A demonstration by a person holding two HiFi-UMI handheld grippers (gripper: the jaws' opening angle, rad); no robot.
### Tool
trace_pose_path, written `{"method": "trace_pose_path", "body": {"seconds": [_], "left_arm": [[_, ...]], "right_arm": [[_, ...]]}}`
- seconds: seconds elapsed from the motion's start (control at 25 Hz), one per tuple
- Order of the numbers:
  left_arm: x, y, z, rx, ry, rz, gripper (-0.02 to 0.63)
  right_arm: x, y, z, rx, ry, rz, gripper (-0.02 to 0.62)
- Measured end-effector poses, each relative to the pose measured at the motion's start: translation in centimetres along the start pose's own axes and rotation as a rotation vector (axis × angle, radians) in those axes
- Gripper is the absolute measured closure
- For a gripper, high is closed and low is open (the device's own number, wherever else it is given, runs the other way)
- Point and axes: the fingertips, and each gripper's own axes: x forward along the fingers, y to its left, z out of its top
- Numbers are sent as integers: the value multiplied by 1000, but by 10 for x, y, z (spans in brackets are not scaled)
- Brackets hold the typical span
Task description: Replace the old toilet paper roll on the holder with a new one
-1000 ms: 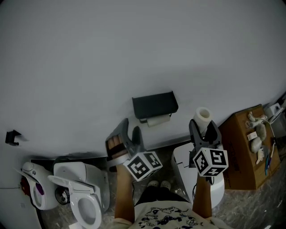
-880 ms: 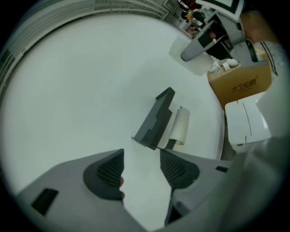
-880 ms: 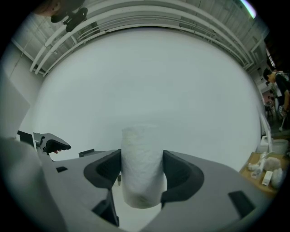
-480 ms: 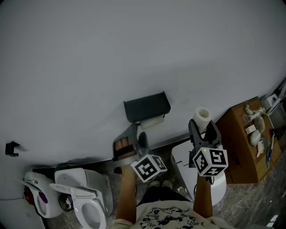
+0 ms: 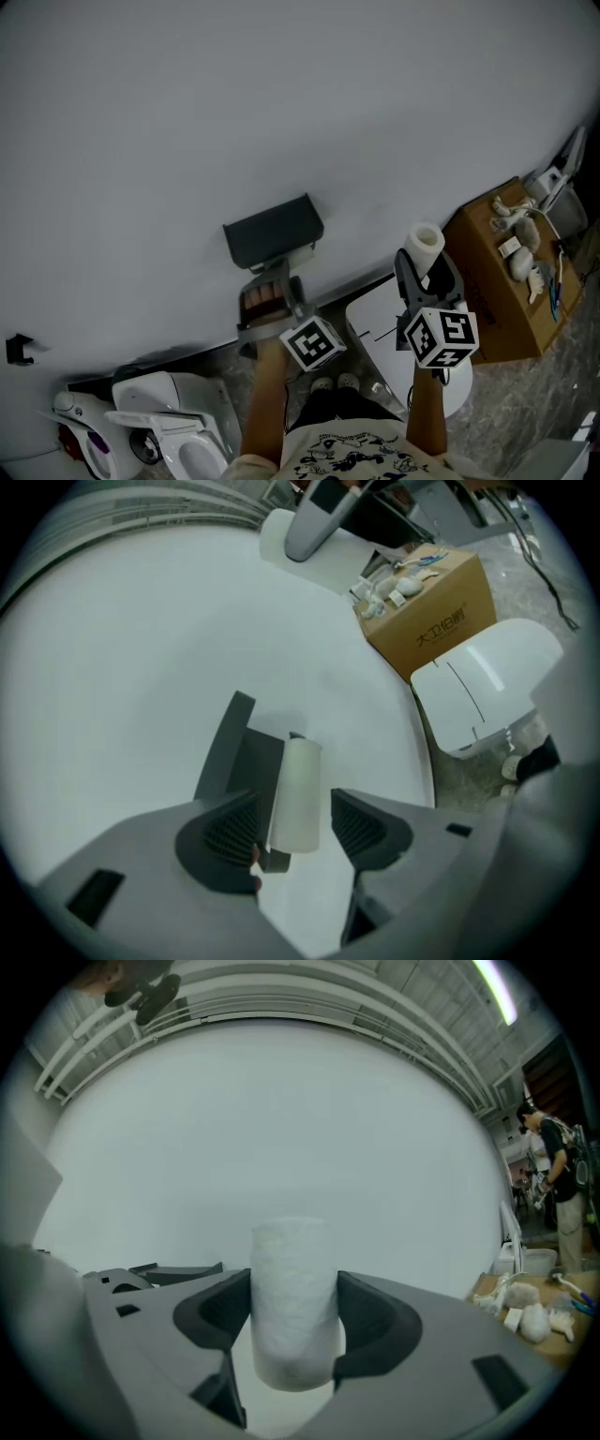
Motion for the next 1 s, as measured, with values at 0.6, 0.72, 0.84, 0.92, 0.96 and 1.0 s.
{"method": "trace_pose_path", "body": {"seconds": [0.6,0.72,0.84,0.92,0.96,1.0], "left_arm": [[37,-5,4,73,42,29,399],[38,-4,3,81,54,47,400],[40,-2,3,94,60,62,403],[39,2,7,108,54,85,403],[39,5,11,118,50,102,403],[40,8,15,128,45,116,403]], "right_arm": [[-15,-30,-3,3,9,-79,302],[-13,-31,-5,3,14,-75,302],[-11,-31,-7,7,17,-73,302],[-11,-32,-6,8,17,-75,302],[-11,-33,-6,8,18,-77,302],[-11,-35,-6,8,19,-78,302]]}}
